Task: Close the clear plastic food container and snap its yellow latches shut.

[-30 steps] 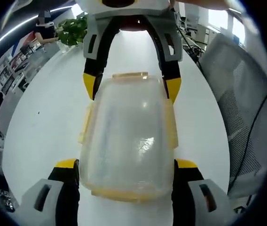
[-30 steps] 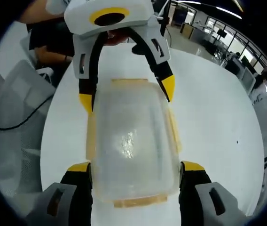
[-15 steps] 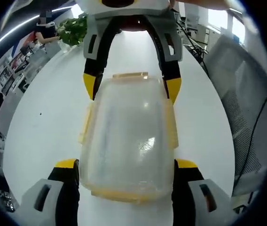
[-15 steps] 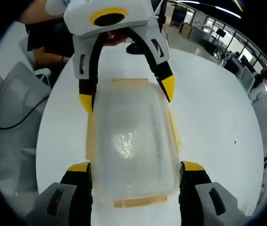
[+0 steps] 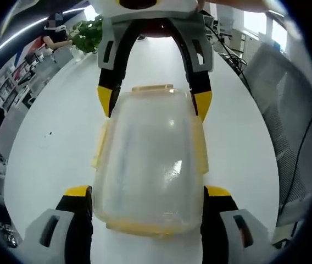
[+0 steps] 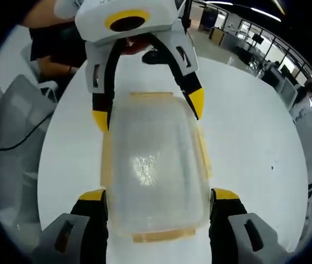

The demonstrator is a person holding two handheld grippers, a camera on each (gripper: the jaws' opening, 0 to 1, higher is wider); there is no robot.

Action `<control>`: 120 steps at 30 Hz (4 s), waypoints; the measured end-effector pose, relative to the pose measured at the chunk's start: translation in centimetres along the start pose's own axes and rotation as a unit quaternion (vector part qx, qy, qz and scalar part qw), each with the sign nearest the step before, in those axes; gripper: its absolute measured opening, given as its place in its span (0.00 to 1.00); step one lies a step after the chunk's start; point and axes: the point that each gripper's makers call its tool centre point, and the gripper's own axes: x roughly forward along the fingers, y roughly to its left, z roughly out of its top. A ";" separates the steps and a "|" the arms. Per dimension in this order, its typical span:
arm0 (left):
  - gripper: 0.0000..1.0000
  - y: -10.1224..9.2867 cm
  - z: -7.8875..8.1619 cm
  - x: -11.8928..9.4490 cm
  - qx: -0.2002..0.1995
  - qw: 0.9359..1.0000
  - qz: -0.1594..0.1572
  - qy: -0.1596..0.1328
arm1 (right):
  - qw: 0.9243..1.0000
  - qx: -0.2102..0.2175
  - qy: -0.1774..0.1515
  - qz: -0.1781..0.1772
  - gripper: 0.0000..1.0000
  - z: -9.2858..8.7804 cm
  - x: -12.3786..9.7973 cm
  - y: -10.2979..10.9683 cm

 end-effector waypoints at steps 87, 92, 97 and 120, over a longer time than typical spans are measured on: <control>0.92 -2.3 -1.1 -6.4 -0.264 0.934 0.186 -0.155 | 0.946 0.201 -0.190 -0.167 0.84 -3.5 -6.7 2.9; 0.94 -3.5 -1.3 -7.0 -0.282 0.924 0.198 -0.163 | 0.942 0.203 -0.195 -0.183 0.85 -4.2 -7.1 4.1; 0.95 -5.0 -1.6 -7.4 -0.289 0.921 0.202 -0.164 | 0.937 0.208 -0.206 -0.188 0.85 -4.3 -7.7 5.4; 0.99 -10.8 -2.2 -9.4 -0.325 0.902 0.223 -0.176 | 0.918 0.223 -0.232 -0.231 0.86 -7.0 -10.7 10.0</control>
